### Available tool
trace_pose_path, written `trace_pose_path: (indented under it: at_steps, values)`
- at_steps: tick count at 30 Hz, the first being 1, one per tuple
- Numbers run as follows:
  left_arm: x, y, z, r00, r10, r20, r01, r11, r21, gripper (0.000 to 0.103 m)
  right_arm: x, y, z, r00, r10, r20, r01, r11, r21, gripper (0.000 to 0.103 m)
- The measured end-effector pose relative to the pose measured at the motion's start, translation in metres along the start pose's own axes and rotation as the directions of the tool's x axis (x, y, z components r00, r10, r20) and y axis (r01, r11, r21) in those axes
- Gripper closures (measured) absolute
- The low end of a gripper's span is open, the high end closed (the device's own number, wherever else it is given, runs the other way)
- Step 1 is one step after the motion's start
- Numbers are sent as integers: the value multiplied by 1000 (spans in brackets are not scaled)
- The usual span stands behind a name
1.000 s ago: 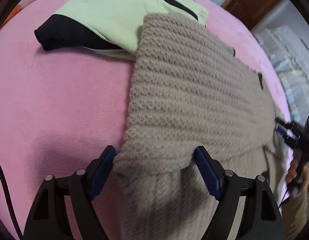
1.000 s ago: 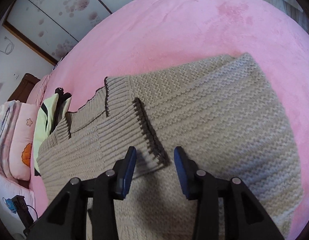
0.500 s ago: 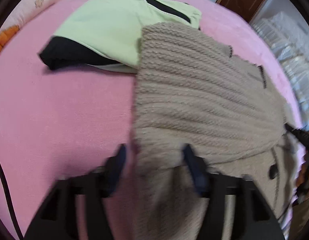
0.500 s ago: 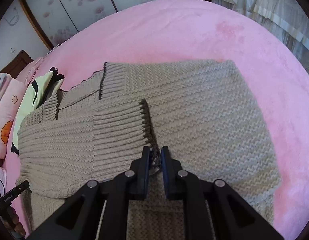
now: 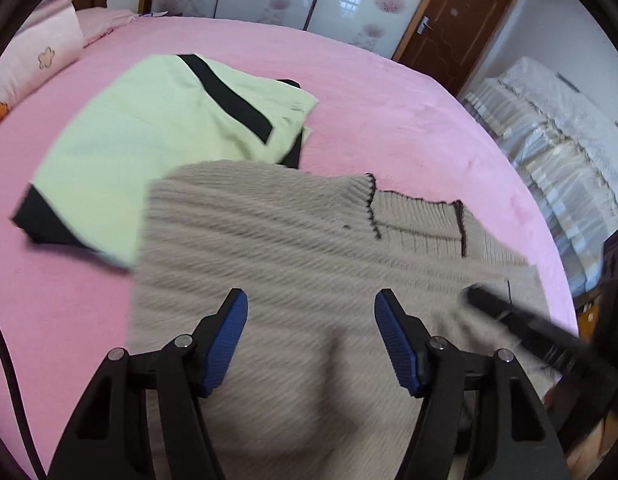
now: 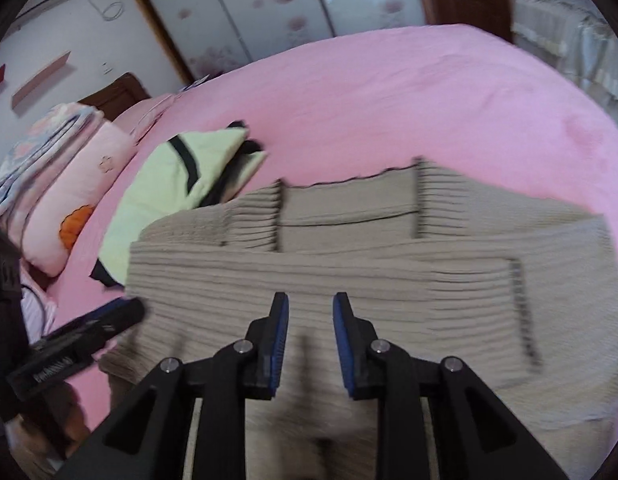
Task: Fold large clothes
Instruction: 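Release the left gripper and straighten the folded edge with the right gripper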
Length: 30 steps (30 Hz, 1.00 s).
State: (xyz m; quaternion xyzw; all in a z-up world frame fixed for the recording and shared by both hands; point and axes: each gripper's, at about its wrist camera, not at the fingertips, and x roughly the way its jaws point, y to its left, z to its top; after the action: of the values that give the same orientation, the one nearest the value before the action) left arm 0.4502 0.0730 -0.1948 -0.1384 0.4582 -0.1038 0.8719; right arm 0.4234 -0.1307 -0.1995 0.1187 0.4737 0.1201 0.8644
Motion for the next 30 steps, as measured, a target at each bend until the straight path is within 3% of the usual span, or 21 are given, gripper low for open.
trace_pose_path:
  at_steps: [3, 6, 8, 10, 13, 21, 22, 24, 26, 28, 30]
  values:
    - [25, 5, -2, 999, 36, -19, -36, 999, -9, 41, 31, -5, -1, 996, -48, -69, 47, 999, -13, 80]
    - [33, 23, -9, 1000, 19, -17, -18, 1000, 22, 57, 31, -41, 3, 983, -177, -39, 176, 984, -34, 86]
    - [29, 35, -11, 1000, -20, -4, 20, 999, 49, 68, 20, -74, 5, 980, -200, -22, 200, 980, 4, 103]
    - [29, 45, -13, 999, -46, 3, 46, 997, 63, 70, 8, -109, 5, 979, -201, -23, 202, 977, 63, 103]
    - [26, 57, -15, 998, -67, 15, 66, 997, 48, 70, -2, -129, 1, 983, -184, -15, 185, 978, 98, 103]
    - [19, 68, -17, 997, -76, 9, 76, 997, 16, 70, -2, -109, -1, 965, -263, -15, 263, 963, 51, 100]
    - [15, 67, -16, 998, -66, 5, 66, 998, 10, 68, -4, -105, 0, 966, -257, -16, 257, 965, 50, 100]
    - [4, 66, -14, 999, -38, 5, 38, 999, -9, 53, -15, -97, -2, 969, -247, -15, 247, 968, 43, 100]
    - [-13, 64, -14, 999, -17, 29, 18, 1000, -24, 23, -29, -88, -5, 975, -224, -12, 224, 974, 38, 100]
    - [-37, 62, -13, 998, -3, 59, 5, 999, -33, 13, -44, -81, -9, 980, -199, -13, 199, 979, 40, 99]
    - [-60, 56, -11, 998, -11, 56, 13, 999, -40, 13, -60, -72, -13, 986, -167, -9, 167, 985, 52, 99]
